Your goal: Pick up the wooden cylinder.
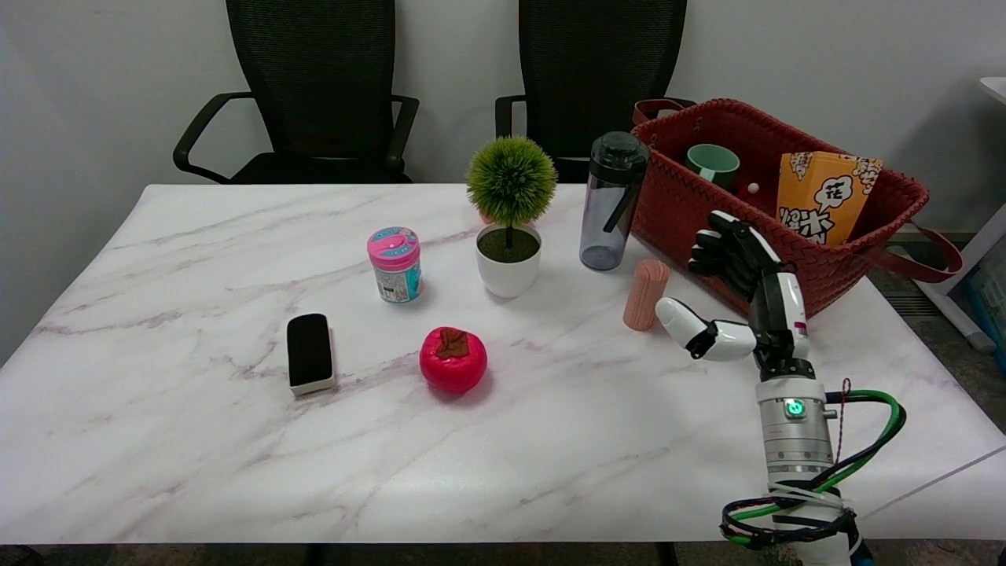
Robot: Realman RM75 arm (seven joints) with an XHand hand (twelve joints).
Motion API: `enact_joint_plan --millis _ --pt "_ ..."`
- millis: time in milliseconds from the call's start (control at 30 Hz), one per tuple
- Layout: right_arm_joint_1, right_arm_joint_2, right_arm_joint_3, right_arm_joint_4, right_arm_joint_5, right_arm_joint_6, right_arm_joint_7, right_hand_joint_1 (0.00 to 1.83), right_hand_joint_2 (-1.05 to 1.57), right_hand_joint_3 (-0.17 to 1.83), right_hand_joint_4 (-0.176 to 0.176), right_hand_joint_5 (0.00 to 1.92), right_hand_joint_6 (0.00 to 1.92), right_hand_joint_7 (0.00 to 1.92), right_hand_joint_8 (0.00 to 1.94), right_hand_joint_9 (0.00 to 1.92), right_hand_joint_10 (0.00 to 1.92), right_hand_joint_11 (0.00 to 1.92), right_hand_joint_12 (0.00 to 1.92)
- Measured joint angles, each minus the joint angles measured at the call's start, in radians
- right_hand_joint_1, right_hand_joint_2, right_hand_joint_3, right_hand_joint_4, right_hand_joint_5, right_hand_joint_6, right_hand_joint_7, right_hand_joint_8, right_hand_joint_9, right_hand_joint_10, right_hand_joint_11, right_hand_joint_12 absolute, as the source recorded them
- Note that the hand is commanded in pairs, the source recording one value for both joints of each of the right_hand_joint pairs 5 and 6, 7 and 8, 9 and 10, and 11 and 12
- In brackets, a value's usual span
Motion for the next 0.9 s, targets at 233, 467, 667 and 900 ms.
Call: enact_joint_plan --millis 233,467,667,900 --pt "0.006 -0.001 -0.004 -0.027 0.020 0.000 0.007 1.04 0.06 0.93 0.000 0.47 0.47 0.55 0.55 0.55 0.55 0.62 0.62" --pt "0.022 -0.003 -0.006 -0.067 0.036 -0.008 0.034 1.04 0.07 0.91 0.000 0.47 0.47 0.55 0.55 0.55 0.55 0.62 0.62" --pt "0.038 -0.003 -0.007 -0.098 0.046 -0.028 0.050 1.04 0.08 0.91 0.000 0.48 0.48 0.56 0.56 0.55 0.55 0.62 0.62" --pt "0.065 -0.002 -0.007 -0.137 0.054 -0.057 0.083 1.04 0.08 0.91 0.000 0.49 0.49 0.55 0.55 0.55 0.55 0.61 0.61"
